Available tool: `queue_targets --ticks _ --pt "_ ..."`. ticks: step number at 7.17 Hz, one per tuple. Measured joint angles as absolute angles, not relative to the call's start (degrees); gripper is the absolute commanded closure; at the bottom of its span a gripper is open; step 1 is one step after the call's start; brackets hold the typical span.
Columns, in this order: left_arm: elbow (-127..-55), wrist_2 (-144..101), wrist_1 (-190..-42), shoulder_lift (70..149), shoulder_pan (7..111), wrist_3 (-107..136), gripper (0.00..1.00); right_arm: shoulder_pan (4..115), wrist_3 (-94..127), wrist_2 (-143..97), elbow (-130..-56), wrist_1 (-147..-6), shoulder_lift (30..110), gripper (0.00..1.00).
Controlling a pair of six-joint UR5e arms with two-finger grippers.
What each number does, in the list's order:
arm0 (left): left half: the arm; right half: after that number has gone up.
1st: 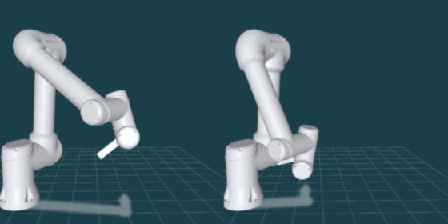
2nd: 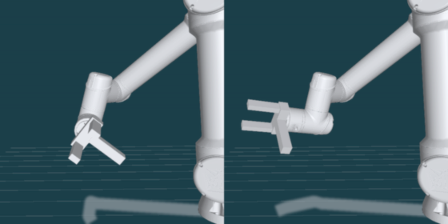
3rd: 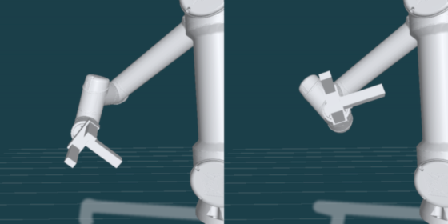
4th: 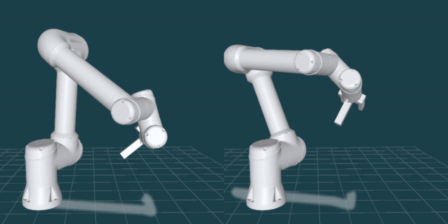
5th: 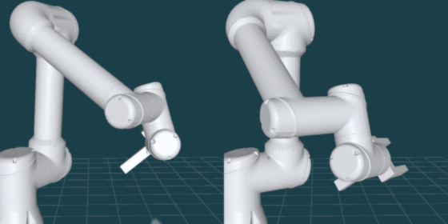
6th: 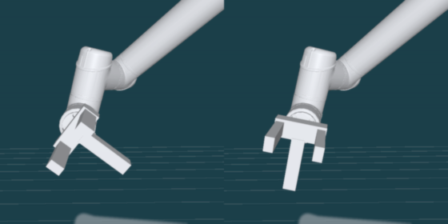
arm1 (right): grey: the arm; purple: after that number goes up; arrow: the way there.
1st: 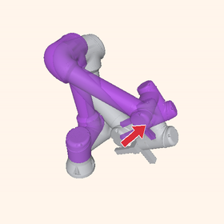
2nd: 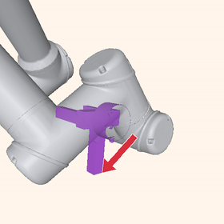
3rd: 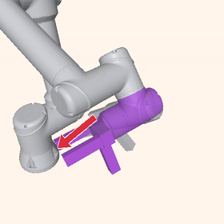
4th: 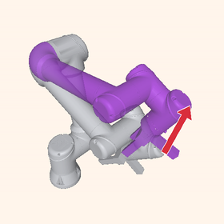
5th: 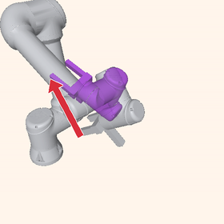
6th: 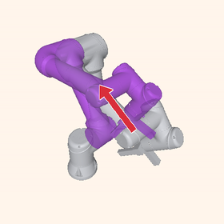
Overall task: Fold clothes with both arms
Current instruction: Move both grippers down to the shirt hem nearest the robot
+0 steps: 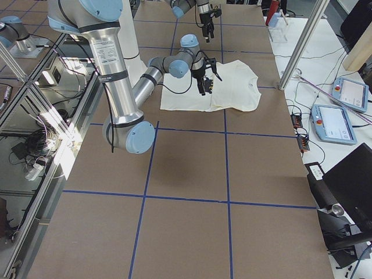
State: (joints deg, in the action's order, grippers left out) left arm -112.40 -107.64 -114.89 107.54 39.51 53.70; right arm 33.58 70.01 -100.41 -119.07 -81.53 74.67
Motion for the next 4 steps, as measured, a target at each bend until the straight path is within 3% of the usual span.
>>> queue_targets --ticks 2,3,4 --pt "-118.1 -101.8 -115.3 102.1 31.9 62.8 0.0 22.8 87.6 -90.8 -123.5 -67.4 86.6 0.07" --pt "-120.3 -98.1 -115.3 99.4 27.1 68.5 0.2 17.2 94.7 -84.9 -126.2 -65.4 91.0 0.17" --pt "-121.4 -94.1 -115.2 97.1 21.8 75.3 0.37 13.6 100.5 -81.7 -127.8 -65.1 93.8 0.17"
